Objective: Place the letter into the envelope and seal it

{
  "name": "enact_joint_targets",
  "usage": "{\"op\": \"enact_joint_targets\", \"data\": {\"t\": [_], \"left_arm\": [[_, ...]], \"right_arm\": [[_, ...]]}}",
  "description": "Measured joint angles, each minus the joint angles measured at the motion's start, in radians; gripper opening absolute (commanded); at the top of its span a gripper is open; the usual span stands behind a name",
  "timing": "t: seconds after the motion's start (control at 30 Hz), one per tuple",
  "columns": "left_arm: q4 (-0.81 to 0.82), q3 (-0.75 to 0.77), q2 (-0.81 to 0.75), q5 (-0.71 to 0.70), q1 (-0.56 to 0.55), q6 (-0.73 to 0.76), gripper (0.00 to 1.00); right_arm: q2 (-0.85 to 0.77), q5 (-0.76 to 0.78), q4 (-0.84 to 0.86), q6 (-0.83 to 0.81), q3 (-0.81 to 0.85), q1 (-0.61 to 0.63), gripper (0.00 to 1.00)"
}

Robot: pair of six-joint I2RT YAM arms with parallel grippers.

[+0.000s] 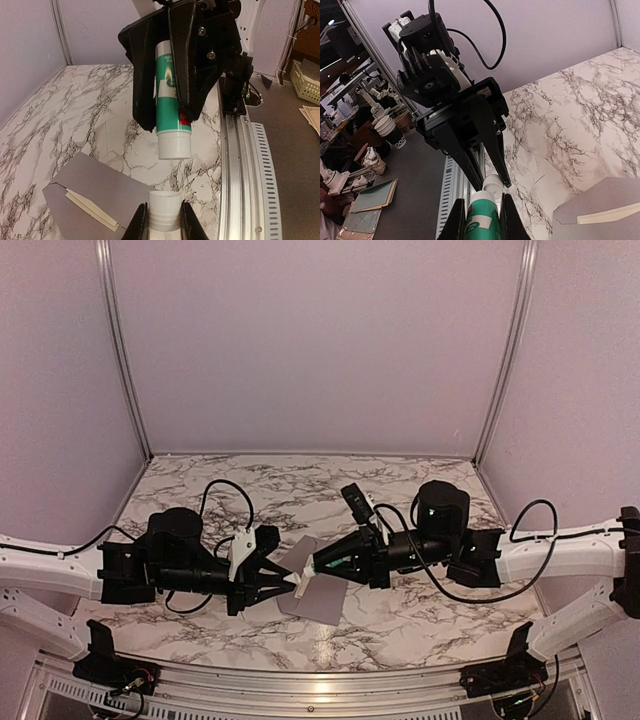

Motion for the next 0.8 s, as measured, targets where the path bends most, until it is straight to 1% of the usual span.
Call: {"op": "enact_joint_targets", "data": {"t": [0.3, 0.8], "left_arm": [[0.008, 0.018, 0.0, 0.065, 0.0, 0.028, 0.13], [0.013, 0.021, 0.004, 0.092, 0.0, 0.035, 0.14]], "right_arm": [[0.002, -0.015, 0.006, 0.0, 0.0, 0.02, 0.0], [0.04, -0.021, 0.038, 0.003, 0.001, 0.032, 0.0]]}}
